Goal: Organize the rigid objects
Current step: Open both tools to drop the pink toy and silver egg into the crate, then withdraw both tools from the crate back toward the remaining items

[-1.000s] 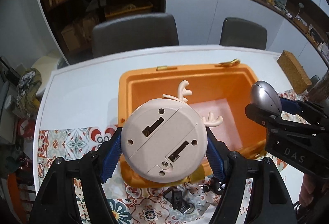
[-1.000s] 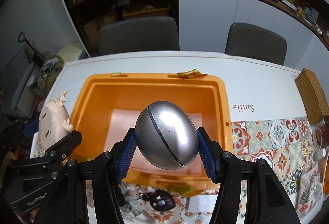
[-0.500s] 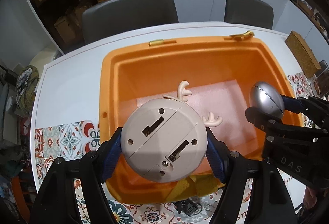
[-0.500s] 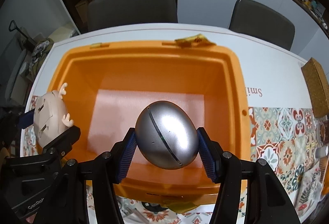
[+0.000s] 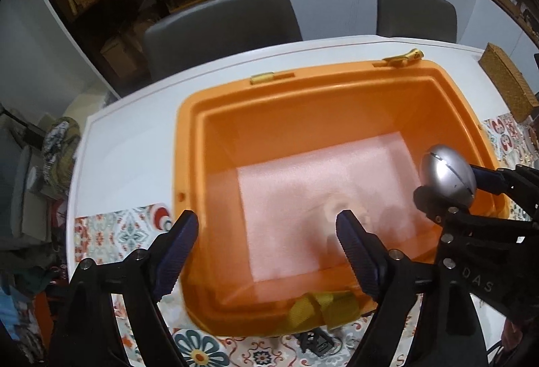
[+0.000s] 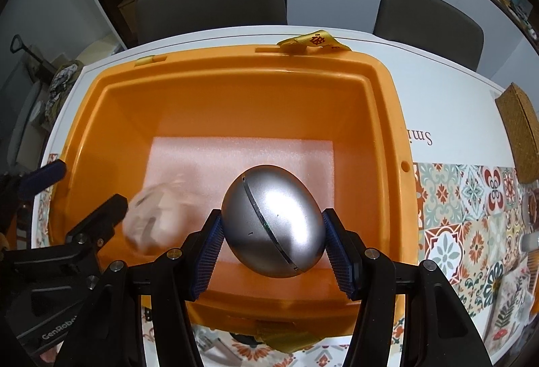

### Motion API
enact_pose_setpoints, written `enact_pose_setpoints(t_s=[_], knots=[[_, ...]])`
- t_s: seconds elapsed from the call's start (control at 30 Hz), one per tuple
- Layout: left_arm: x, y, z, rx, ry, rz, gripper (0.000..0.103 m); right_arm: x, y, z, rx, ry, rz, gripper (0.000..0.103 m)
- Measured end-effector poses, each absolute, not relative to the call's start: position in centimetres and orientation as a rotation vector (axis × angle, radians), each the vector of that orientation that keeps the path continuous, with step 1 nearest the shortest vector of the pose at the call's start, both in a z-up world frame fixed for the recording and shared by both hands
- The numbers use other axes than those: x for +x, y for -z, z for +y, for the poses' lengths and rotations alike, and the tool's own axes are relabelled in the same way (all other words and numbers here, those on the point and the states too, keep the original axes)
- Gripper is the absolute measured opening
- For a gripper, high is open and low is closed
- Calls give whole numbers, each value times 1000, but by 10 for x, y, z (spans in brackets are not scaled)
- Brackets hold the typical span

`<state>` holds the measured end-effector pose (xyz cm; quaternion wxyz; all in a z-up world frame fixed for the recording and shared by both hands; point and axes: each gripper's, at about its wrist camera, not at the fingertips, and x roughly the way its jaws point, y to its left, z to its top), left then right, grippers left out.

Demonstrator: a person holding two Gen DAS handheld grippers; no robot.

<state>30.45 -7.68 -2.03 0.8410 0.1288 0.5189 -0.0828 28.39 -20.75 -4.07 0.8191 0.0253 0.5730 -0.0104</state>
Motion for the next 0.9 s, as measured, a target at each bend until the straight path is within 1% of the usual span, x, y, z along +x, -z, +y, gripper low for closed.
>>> enact_pose_setpoints(t_s=[0.13, 0.3, 0.33, 0.37, 0.4, 0.53, 0.9], knots=[[299, 11, -71, 283, 123, 1059, 93, 284, 40, -209, 65, 26, 1220, 58], [296, 9, -59, 257, 101, 1060, 93, 282, 40, -208, 67, 35, 1212, 59], [295, 8, -58, 253, 99, 1062, 93, 282, 40, -207, 69, 38, 1212, 62], [294, 8, -56, 246, 97, 1064, 93, 281, 39, -207, 70, 40, 1209, 72], [293, 8, -55, 242, 96, 1063, 93, 280, 38, -206, 66, 45, 1201, 73], [287, 6, -51, 232, 89, 1059, 93, 271, 30, -203, 31, 72, 1168, 73], [262, -6, -43, 176, 118, 1042, 93, 238, 5, -203, 41, 86, 1111, 73]])
